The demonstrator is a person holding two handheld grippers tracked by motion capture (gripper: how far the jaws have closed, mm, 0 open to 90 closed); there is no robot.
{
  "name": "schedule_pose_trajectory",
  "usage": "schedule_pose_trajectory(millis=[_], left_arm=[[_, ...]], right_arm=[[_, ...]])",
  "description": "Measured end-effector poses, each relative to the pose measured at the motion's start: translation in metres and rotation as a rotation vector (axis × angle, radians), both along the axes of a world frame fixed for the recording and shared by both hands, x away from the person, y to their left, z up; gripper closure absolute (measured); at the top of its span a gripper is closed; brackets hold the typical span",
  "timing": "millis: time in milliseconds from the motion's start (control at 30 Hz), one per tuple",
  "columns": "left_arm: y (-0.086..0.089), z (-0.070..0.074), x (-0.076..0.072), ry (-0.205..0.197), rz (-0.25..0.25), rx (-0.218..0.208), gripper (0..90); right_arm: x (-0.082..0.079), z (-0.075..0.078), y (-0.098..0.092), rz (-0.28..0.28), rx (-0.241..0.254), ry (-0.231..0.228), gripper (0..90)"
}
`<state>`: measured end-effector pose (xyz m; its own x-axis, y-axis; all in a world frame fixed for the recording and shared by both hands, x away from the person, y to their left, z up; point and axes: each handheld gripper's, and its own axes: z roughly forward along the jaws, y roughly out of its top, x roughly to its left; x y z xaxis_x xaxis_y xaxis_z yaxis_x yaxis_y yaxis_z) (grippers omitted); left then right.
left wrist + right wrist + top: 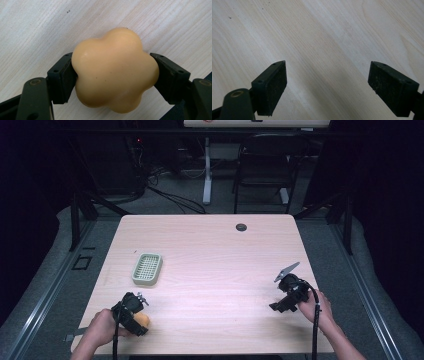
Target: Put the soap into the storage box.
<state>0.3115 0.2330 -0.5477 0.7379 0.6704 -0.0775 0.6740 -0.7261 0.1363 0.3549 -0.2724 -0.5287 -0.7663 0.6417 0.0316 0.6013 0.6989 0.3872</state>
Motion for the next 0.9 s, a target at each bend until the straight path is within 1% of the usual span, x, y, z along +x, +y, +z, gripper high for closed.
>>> schedule_pose_trajectory(millis=[33, 100, 133, 167, 200, 300, 400, 433, 667, 733, 767, 900], left_arm=[[0.001, 0.001, 0.000, -0.009, 0.006, -0.004, 25.9], [0.002, 0.003, 0.000, -0.007, 0.026, -0.020, 26.1], [0.003, 0.004, 0.000, -0.009, 0.027, -0.018, 26.2], [0.003, 0.004, 0.000, -0.009, 0.027, -0.018, 26.2], [0.003, 0.006, 0.000, -0.013, 0.039, -0.024, 26.3], [0.004, 0.008, 0.001, -0.017, 0.056, -0.028, 26.4], [0.004, 0.008, 0.001, -0.017, 0.062, -0.028, 26.6], [0.003, 0.008, 0.001, -0.016, 0.073, -0.027, 26.6], [0.003, 0.011, 0.001, -0.015, 0.084, -0.018, 26.7], [0.003, 0.011, 0.001, -0.013, 0.083, -0.018, 26.7], [0.002, 0.012, 0.001, -0.016, 0.088, -0.020, 26.7], [0.004, 0.017, 0.001, -0.020, 0.098, -0.017, 26.7]], right_arm=[[0.000, 0.000, 0.000, 0.000, 0.000, -0.001, 15.3], [-0.001, 0.000, 0.000, -0.008, 0.006, -0.009, 15.3], [-0.002, -0.001, 0.001, -0.022, 0.025, -0.014, 15.3], [-0.002, -0.001, 0.001, -0.023, 0.029, -0.013, 15.3], [-0.001, 0.000, 0.000, -0.015, 0.006, -0.016, 15.3], [-0.001, 0.000, 0.000, -0.010, 0.011, -0.013, 15.3], [-0.001, 0.001, 0.000, -0.009, 0.006, -0.012, 15.3], [-0.001, 0.001, 0.000, -0.009, 0.002, -0.014, 15.3], [0.000, 0.001, -0.001, 0.001, 0.008, 0.000, 15.3], [0.000, 0.001, 0.000, -0.005, 0.002, -0.009, 15.3], [-0.001, 0.001, 0.000, -0.009, 0.009, -0.011, 15.3], [-0.001, 0.001, -0.001, -0.007, 0.009, -0.011, 15.3]])
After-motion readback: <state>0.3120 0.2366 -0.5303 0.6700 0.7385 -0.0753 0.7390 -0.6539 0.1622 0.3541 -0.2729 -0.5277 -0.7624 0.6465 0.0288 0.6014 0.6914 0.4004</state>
